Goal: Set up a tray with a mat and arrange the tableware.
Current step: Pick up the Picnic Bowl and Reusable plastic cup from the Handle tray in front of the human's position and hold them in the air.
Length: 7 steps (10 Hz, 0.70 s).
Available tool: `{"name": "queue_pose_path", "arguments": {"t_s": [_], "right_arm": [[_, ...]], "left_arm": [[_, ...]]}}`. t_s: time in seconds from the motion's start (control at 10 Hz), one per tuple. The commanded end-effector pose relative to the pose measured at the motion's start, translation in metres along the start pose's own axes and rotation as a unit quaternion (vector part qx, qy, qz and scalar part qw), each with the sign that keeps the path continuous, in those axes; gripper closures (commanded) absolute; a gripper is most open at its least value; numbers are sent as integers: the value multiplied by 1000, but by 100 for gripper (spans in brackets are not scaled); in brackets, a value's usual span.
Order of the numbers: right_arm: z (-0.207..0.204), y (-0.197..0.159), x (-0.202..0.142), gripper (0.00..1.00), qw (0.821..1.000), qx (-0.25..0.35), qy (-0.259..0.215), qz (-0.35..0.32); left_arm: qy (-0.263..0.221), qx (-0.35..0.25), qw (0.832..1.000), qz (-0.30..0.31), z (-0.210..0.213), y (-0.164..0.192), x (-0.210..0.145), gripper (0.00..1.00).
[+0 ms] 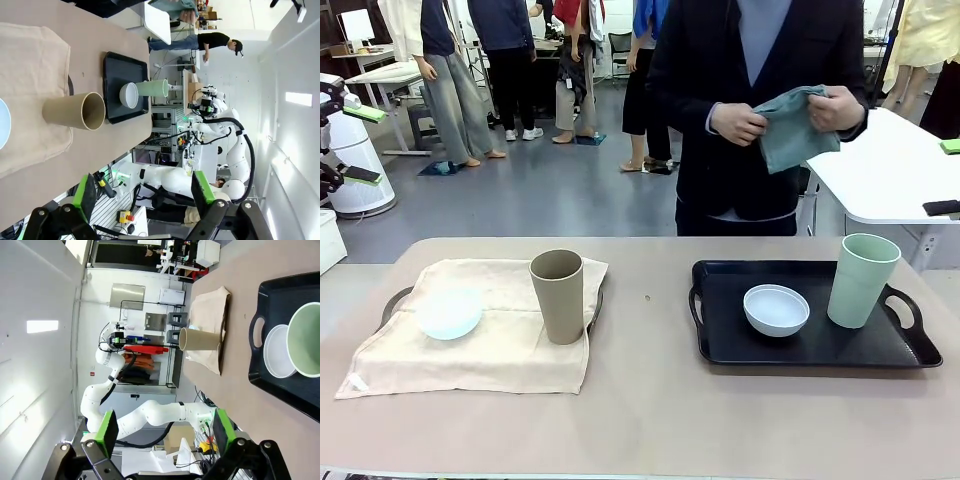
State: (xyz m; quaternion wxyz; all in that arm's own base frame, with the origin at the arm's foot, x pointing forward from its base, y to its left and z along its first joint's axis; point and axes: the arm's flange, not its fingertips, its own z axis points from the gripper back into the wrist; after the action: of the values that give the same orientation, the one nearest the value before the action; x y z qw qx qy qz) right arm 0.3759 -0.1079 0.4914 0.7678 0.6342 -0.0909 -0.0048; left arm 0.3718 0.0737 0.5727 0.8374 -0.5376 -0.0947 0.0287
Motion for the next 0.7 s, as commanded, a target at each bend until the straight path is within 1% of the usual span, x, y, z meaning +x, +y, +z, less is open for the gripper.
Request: {"name": "queue_pose_path", "arguments": {"t_s": [0.0, 0.6], "right_arm": [[1, 2, -1, 0, 1000, -4, 1, -3], [1, 2, -1, 0, 1000, -4, 1, -3]], "left_arm": [[-3, -1, 1000, -5, 0, 0, -1, 0], [-3, -1, 1000, -5, 0, 0, -1, 0]]}}
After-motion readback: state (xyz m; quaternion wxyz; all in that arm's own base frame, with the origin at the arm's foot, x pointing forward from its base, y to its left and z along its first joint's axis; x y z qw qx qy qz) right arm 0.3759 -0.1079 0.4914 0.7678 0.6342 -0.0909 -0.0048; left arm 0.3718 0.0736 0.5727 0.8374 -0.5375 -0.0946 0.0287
